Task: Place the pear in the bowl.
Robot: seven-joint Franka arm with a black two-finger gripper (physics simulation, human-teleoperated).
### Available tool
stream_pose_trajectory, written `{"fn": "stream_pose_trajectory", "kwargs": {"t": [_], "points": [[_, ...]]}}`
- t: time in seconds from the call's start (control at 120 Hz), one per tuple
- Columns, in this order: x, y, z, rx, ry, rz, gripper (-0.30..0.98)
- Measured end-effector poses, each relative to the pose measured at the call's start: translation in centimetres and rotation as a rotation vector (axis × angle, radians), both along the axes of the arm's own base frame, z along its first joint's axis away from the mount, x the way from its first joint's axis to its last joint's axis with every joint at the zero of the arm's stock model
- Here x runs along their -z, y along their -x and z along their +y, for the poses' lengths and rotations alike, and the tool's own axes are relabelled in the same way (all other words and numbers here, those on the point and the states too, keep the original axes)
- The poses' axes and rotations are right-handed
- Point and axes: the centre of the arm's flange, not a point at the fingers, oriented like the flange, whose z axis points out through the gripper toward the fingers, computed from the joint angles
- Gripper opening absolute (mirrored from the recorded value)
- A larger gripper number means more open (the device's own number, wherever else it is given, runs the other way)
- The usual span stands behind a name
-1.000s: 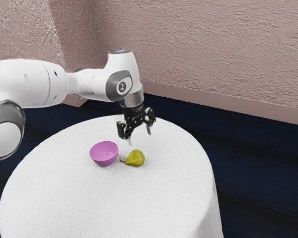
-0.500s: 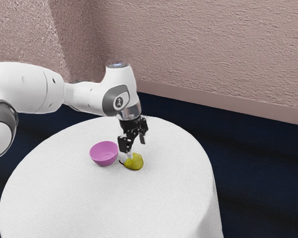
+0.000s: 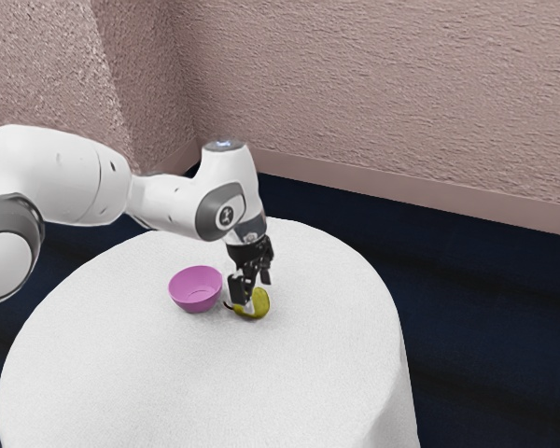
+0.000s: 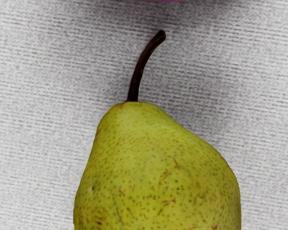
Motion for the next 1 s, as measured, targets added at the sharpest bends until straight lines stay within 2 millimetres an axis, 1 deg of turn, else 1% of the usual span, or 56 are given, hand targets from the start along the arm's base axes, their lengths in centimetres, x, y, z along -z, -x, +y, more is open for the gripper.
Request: {"fn": "stream_pose_trajectory", "kwargs": {"t": [0.142,0.325,0.4,0.542,0.792,0.9,1.0], "points": [[0.7,0.5,0.4,-0.036,-0.002,0.011,0.66],[0.7,0.1,0.6,-0.068,-0.003,-0.009,0.66],[1.4,0.1,0.7,-0.079,-0.005,-0.009,0.63],[1.8,0.0,0.7,-0.094,-0.006,-0.013,0.54],[2.0,0.0,0.8,-0.114,-0.007,-0.017,0.45],[1.3,-0.1,0.8,-0.119,-0.004,-0.027,0.42],[-0.8,-0.1,0.6,-0.12,0.003,-0.052,0.4]]}}
